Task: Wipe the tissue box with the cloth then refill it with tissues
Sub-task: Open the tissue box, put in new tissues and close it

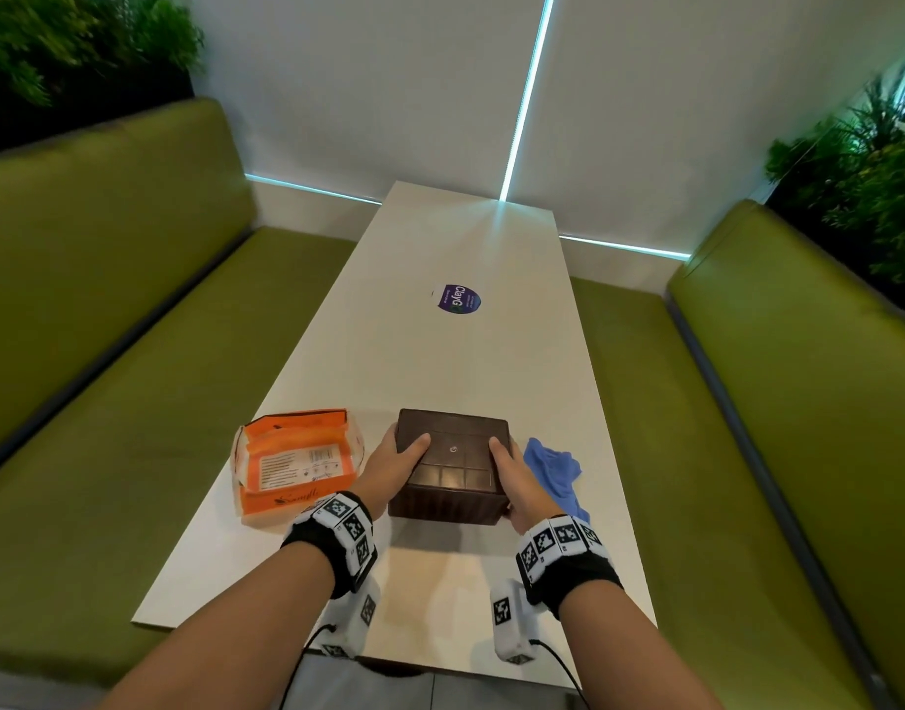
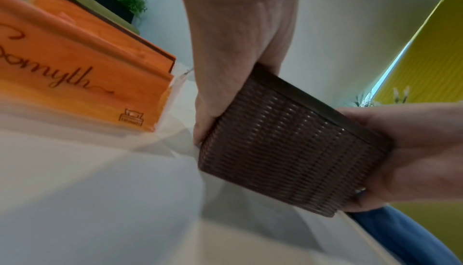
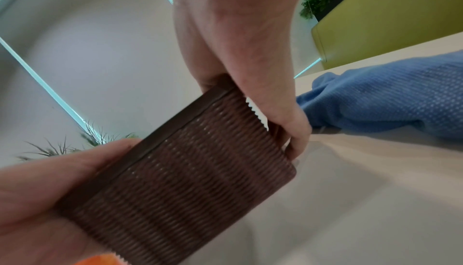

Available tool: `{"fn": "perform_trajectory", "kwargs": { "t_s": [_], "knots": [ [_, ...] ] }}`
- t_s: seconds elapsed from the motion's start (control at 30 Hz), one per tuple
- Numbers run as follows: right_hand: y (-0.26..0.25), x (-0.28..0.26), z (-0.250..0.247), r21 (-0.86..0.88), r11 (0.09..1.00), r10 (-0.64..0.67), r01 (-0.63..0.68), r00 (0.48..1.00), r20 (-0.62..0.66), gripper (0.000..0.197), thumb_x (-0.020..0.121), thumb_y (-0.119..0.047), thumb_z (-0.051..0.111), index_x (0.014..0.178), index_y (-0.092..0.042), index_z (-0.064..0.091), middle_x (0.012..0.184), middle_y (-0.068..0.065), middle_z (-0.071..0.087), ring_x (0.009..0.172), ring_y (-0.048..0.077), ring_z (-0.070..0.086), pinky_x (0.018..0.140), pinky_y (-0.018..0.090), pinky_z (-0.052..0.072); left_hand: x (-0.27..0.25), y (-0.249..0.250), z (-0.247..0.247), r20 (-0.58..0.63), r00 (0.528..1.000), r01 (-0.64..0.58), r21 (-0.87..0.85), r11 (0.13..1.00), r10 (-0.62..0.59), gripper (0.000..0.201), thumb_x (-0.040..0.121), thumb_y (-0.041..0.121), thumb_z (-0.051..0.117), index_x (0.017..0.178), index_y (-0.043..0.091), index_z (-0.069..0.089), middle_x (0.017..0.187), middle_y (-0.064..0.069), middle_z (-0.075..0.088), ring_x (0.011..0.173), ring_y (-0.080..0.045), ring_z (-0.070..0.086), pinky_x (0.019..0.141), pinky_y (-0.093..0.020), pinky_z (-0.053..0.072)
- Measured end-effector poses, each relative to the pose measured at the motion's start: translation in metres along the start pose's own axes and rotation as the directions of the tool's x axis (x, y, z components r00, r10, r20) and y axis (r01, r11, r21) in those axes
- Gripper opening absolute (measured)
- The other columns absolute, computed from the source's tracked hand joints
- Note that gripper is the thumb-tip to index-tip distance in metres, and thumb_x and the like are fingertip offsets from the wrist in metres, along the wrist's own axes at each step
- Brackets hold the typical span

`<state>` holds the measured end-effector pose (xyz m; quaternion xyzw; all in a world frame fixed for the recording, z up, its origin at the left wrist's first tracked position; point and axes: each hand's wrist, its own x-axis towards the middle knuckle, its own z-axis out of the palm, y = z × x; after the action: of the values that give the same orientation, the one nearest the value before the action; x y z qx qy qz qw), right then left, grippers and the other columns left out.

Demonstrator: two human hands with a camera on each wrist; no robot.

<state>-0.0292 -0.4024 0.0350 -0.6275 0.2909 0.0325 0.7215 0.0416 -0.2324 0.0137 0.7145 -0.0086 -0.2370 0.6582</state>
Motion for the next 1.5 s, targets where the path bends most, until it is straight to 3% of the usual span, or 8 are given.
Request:
{"fn": "perform_trajectory", "kwargs": {
  "t_s": [0.2, 0.5, 0.7, 0.87, 1.07, 1.2, 1.33, 1.5],
  "knots": [
    [-0.016, -0.024, 0.0, 0.064, 0.996, 0.062, -0.063, 0.998, 0.004, 0.037, 0.092, -0.058, 0.047, 0.127, -0.047, 0.046, 0.121, -0.001, 0.065, 0.108, 0.022, 0.063, 0.08, 0.043, 0.058, -0.032, 0.012, 0.002, 0.051, 0.997, -0.055, -0.113, 0.992, 0.061, 0.067, 0.098, 0.038, 0.052, 0.151, 0.045, 0.011, 0.137, 0.01, 0.047, 0.119, -0.012, 0.053, 0.103, -0.033, 0.046],
    [-0.031, -0.063, -0.004, 0.212, 0.973, -0.114, 0.09, 0.988, 0.105, 0.033, 0.093, -0.049, 0.052, 0.099, -0.025, 0.074, 0.103, 0.009, 0.076, 0.095, 0.021, 0.073, 0.092, 0.041, 0.054, -0.067, 0.06, -0.024, 0.094, 0.995, -0.005, -0.329, 0.944, 0.038, 0.093, 0.081, 0.024, 0.077, 0.147, 0.048, 0.017, 0.134, -0.009, 0.05, 0.115, -0.027, 0.058, 0.091, -0.039, 0.053],
    [-0.023, -0.058, -0.016, 0.273, 0.949, 0.086, -0.156, 0.964, 0.253, 0.095, 0.071, -0.084, 0.028, 0.131, -0.018, 0.059, 0.128, 0.012, 0.065, 0.122, 0.028, 0.059, 0.108, 0.05, 0.039, -0.097, 0.066, -0.019, 0.014, 0.972, -0.233, 0.126, 0.964, 0.233, 0.1, 0.047, 0.037, 0.094, 0.132, 0.031, 0.041, 0.129, 0.009, 0.041, 0.12, -0.011, 0.048, 0.1, -0.03, 0.045],
    [-0.017, -0.056, -0.037, 0.162, 0.917, 0.279, -0.364, 0.877, 0.391, 0.103, 0.073, -0.087, 0.018, 0.125, -0.011, 0.063, 0.129, 0.022, 0.062, 0.121, 0.044, 0.055, 0.104, 0.069, 0.031, -0.124, 0.063, -0.019, 0.334, 0.703, -0.699, 0.49, 0.521, 0.629, 0.099, 0.057, 0.044, 0.088, 0.137, 0.033, 0.03, 0.134, 0.012, 0.029, 0.131, -0.008, 0.033, 0.115, -0.043, 0.033],
    [-0.007, -0.063, -0.055, 0.063, 0.922, 0.3, -0.383, 0.807, 0.509, 0.093, 0.073, -0.087, 0.036, 0.133, -0.019, 0.057, 0.132, 0.019, 0.058, 0.116, 0.039, 0.056, 0.094, 0.059, 0.044, -0.131, 0.051, -0.033, 0.667, 0.435, -0.872, 0.48, 0.097, 0.605, 0.078, 0.077, 0.03, 0.078, 0.141, 0.029, 0.034, 0.146, 0.007, 0.033, 0.15, -0.014, 0.013, 0.124, -0.037, 0.003],
    [-0.001, -0.075, -0.048, 0.07, 0.927, 0.307, -0.369, 0.851, 0.426, 0.056, 0.076, -0.052, 0.07, 0.119, -0.018, 0.064, 0.118, 0.017, 0.066, 0.107, 0.036, 0.056, 0.086, 0.049, 0.044, -0.12, 0.024, -0.043, 0.621, 0.515, -0.821, 0.555, 0.133, 0.59, 0.092, 0.077, 0.029, 0.079, 0.149, 0.034, 0.021, 0.161, 0.006, 0.012, 0.152, -0.021, 0.003, 0.119, -0.043, 0.025],
    [0.003, -0.078, -0.038, 0.216, 0.938, 0.204, -0.27, 0.937, 0.284, 0.035, 0.085, -0.037, 0.062, 0.118, -0.025, 0.064, 0.109, 0.007, 0.074, 0.106, 0.028, 0.06, 0.082, 0.046, 0.045, -0.11, 0.001, -0.05, 0.455, 0.816, -0.577, 0.689, 0.439, 0.357, 0.133, 0.074, 0.033, 0.083, 0.147, 0.041, -0.028, 0.161, 0.007, -0.022, 0.15, -0.015, 0.013, 0.111, -0.024, 0.037],
    [0.001, -0.064, -0.014, 0.222, 0.974, 0.003, -0.047, 0.981, 0.193, 0.03, 0.096, -0.036, 0.052, 0.125, -0.042, 0.055, 0.121, -0.005, 0.07, 0.113, 0.016, 0.062, 0.086, 0.035, 0.051, -0.084, 0.003, -0.041, 0.353, 0.912, -0.361, 0.454, 0.814, 0.208, 0.099, 0.075, 0.021, 0.083, 0.151, 0.032, 0.019, 0.134, 0.019, 0.054, 0.122, 0.0, 0.053, 0.107, -0.028, 0.045]
  ]
}}
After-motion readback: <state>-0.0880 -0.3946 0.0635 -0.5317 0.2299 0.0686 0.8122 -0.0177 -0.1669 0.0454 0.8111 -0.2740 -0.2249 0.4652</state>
